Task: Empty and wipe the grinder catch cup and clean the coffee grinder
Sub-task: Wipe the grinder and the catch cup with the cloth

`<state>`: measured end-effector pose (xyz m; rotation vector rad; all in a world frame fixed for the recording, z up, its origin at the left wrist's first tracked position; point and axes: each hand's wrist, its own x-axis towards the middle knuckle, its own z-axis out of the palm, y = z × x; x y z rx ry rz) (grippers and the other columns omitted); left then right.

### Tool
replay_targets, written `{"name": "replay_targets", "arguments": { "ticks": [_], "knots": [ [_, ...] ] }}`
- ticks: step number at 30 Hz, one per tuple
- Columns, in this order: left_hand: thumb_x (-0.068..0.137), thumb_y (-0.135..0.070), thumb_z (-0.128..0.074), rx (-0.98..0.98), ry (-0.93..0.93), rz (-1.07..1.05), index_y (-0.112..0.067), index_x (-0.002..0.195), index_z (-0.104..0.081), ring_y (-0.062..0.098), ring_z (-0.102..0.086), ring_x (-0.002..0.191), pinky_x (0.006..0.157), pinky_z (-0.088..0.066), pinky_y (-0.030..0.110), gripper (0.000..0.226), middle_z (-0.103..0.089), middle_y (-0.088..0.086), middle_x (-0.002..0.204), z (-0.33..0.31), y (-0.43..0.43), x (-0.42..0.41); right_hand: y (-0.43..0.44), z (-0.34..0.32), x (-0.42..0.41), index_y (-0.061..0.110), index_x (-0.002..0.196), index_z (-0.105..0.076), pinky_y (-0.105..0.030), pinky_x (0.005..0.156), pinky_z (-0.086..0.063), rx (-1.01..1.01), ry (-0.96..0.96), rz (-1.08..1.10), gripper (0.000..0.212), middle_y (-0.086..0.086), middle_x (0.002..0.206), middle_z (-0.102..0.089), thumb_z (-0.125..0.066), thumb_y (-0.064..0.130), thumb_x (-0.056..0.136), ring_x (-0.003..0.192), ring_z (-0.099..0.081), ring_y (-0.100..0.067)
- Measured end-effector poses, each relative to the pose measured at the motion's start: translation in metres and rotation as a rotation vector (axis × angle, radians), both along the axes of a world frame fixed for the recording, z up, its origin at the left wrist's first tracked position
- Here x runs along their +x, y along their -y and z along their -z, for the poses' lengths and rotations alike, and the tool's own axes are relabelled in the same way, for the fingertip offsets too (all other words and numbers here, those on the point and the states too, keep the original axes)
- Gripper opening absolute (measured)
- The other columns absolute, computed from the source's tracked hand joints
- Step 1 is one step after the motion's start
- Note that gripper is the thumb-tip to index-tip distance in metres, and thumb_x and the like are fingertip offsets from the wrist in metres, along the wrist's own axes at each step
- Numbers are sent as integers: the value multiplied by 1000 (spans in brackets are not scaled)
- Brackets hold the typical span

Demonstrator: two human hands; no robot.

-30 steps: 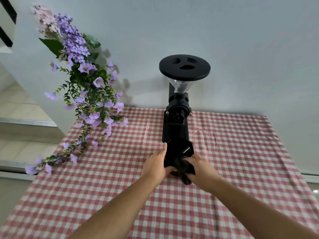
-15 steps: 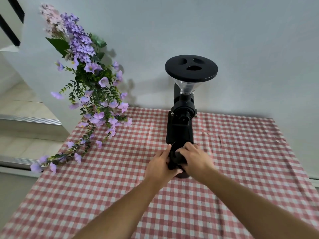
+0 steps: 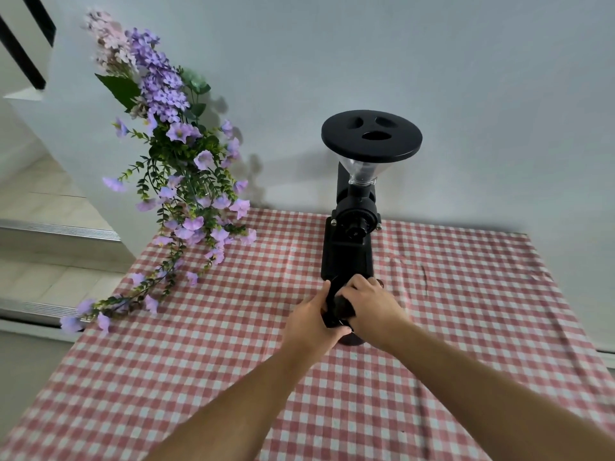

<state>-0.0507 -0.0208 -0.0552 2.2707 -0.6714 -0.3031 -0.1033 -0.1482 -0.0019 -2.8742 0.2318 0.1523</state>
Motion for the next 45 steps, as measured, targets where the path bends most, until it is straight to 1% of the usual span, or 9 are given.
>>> {"name": "replay_targets", "arguments": {
  "ticks": [8,12,17,20,24,29,35,40,45],
  "knots": [
    [76,-40,-75,45,31,23,-38,137,-37,8,-63,93,83,-56,32,72,-67,-14,98,-5,1,-1,50,-14,5,22,127,-46,-34,83,-51,-189,-15,103,52,-4,128,-42,-70,23,80,114,-43,-25],
    [75,-39,-75,30,-28,13,-35,139,-40,10,-63,91,81,-56,33,73,-67,-13,97,0,2,0,18,3,-3,22,130,-46,-32,88,-52,-9,29,167,49,-5,132,-40,-58,6,85,109,-50,-25],
    [81,-38,-74,63,-63,-13,-29,151,-30,17,-63,106,93,-53,33,83,-67,-2,116,2,0,3,-10,28,-35,22,132,-47,-31,102,-44,227,165,125,49,0,136,-38,-60,7,88,124,-41,-21],
    [81,-47,-71,73,-37,23,-31,153,-24,14,-64,101,87,-55,33,87,-68,-5,107,-1,-1,1,11,21,-42,25,133,-46,-25,99,-43,151,62,4,51,4,136,-34,-50,-2,90,123,-37,-16],
    [77,-49,-75,91,-44,10,-31,152,-28,12,-61,109,92,-54,34,90,-67,-9,116,-2,-2,2,47,-1,-41,31,125,-50,-24,88,-45,-12,-124,-121,47,7,130,-38,-50,0,89,111,-39,-12],
    [77,-39,-78,32,-32,22,-39,135,-42,5,-63,97,89,-55,28,69,-67,-18,103,-9,-1,-1,53,-27,-9,26,114,-53,-29,74,-48,108,101,175,26,7,104,-49,-55,21,89,90,-56,-17],
    [71,-23,-82,-112,-180,-78,-40,130,-48,3,-60,103,92,-52,25,70,-63,-24,103,-6,-1,-5,5,4,19,14,125,-50,-36,81,-50,81,140,382,35,-8,123,-49,-52,27,92,104,-54,-29],
    [67,-27,-84,-111,-210,-98,-39,133,-47,5,-58,110,95,-50,28,77,-64,-22,109,-3,1,-3,-4,4,19,18,129,-49,-29,99,-39,-38,16,32,43,-3,130,-43,-52,8,87,111,-42,-24],
    [71,-31,-83,-90,-167,-72,-35,142,-40,7,-57,112,97,-49,27,83,-64,-18,114,-3,0,-5,7,-10,1,23,133,-45,-24,89,-40,-139,-50,-202,47,2,131,-39,-56,12,89,113,-37,-19]
  ]
}}
